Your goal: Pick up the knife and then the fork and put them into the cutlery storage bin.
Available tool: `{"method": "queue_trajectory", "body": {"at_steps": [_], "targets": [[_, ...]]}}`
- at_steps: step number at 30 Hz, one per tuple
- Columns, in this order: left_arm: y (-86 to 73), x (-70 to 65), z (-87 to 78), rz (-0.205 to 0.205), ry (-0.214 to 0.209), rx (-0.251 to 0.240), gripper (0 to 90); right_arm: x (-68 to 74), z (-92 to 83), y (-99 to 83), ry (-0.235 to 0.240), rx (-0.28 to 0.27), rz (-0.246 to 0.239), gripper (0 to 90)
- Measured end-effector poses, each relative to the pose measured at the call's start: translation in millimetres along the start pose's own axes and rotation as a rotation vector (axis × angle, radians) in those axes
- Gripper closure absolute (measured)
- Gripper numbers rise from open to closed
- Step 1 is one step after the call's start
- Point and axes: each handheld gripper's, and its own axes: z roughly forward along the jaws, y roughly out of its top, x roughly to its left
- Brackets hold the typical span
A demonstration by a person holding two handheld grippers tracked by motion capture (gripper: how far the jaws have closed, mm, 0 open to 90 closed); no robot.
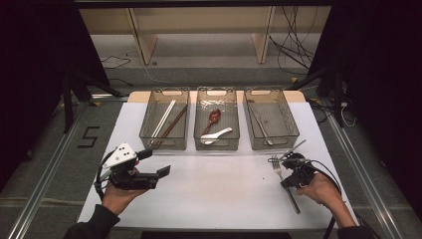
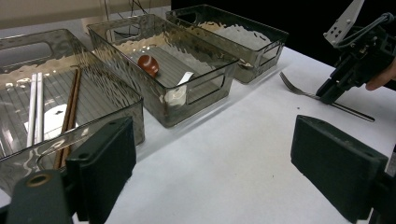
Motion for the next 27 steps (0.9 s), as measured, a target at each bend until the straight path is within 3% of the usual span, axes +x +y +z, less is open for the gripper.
{"method": "queue_trajectory", "body": {"at_steps": [7, 12, 27], "targets": [[-0.6, -1.1, 1.5, 0.003, -0.003, 0.008, 13.7, -0.5, 0.7, 2.1, 0.0, 0.016, 0.003, 76.8], [-0.6, -0.7, 1.2, 0.001, -0.001, 0.006, 13.7, -0.4, 0.9, 3.3, -0.021, 0.024, -0.005, 84.2], [0.1, -1.1, 0.4, 0.001, -0.003, -0.003, 13.7, -2.0, -2.3, 3.8, -0.007, -0.001, -0.013, 85.4]]}}
